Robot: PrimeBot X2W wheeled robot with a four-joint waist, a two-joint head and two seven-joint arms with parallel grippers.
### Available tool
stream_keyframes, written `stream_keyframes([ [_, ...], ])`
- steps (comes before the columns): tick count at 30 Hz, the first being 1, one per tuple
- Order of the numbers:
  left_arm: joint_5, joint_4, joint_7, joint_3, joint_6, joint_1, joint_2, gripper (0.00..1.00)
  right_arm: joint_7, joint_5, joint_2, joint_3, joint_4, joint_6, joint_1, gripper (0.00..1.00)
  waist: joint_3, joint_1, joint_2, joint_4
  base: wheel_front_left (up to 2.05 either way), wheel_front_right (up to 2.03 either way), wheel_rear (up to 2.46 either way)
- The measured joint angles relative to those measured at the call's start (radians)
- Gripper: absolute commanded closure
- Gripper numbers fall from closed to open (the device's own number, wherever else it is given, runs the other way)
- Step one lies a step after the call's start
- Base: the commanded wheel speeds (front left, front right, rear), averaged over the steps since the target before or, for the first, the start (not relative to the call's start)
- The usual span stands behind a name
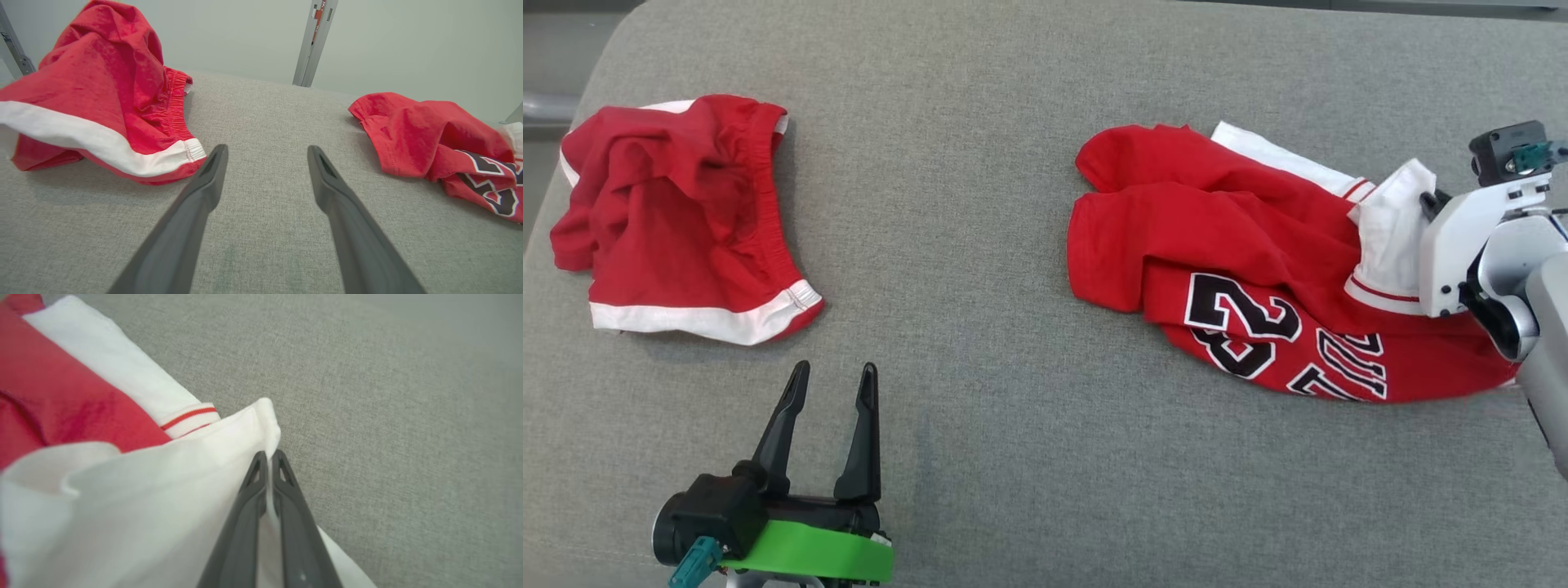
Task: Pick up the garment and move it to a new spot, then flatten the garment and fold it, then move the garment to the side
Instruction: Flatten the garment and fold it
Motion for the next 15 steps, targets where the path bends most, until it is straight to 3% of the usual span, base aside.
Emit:
stream_keyframes([
  [6, 0.000, 0.004, 0.000, 0.009, 0.000, 0.006, 0.000, 0.00, -0.074, 0.033, -0.008, 0.020, -0.074, 0.000, 0.008, 1.00, -0.035, 0.0000, 0.0000, 0.000, 0.00, 0.00, 0.00],
  [11, 0.003, 0.007, 0.000, 0.035, 0.000, 0.037, 0.001, 0.00, -0.024, 0.114, -0.052, 0.047, -0.309, 0.000, 0.143, 1.00, -0.069, 0.0000, 0.0000, -0.023, 0.00, 0.00, 0.00],
  [15, 0.003, 0.007, 0.000, 0.042, 0.000, 0.042, 0.001, 0.00, 0.053, 0.136, -0.102, 0.001, -0.508, 0.000, 0.293, 1.00, -0.092, 0.0000, 0.0000, -0.062, 0.00, 0.00, 0.00],
])
